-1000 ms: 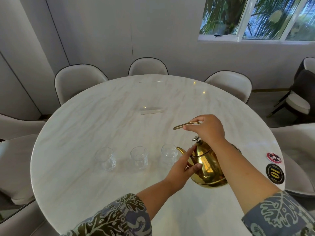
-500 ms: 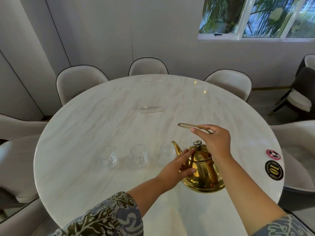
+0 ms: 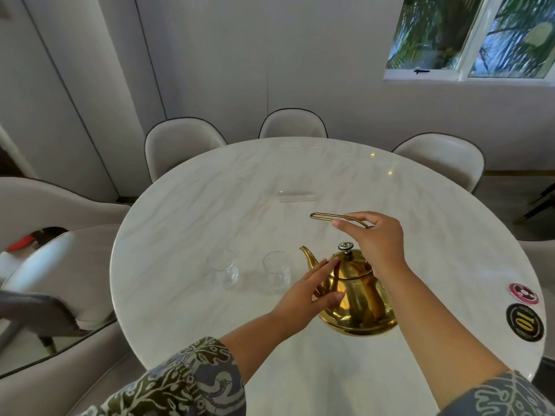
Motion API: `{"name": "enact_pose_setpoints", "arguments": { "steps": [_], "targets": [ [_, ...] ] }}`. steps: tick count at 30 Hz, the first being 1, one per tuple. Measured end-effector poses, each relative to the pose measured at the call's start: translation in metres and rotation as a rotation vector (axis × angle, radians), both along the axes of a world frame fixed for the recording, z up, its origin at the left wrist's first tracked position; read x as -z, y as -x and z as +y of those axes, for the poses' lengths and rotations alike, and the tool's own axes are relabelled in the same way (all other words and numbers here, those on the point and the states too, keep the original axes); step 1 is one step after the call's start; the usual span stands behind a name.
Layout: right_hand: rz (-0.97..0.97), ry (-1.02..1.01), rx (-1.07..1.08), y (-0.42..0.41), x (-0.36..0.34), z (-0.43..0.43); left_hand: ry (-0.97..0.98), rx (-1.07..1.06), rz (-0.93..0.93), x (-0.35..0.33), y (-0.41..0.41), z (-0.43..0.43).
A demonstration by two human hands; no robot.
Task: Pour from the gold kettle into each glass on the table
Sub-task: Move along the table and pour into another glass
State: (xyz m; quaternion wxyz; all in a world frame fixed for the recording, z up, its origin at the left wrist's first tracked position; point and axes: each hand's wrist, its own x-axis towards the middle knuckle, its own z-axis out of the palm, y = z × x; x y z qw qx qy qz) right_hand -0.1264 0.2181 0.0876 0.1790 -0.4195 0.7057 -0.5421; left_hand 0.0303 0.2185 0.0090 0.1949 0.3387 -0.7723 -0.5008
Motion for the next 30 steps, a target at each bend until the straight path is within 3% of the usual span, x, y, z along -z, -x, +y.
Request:
{"name": "enact_pose_setpoints", "arguments": {
  "steps": [18, 30],
  "targets": [
    [0.265, -0.197, -0.084, -0.063, -0.006, -0.043, -0.200, -0.064, 0.137, 0.014, -0.044, -0.018],
    [0.321, -0.253, -0.110, -0.063, -0.010, -0.050, -0.300, -0.011, 0.177, 0.013, -0.042, -0.025]
  ]
}}
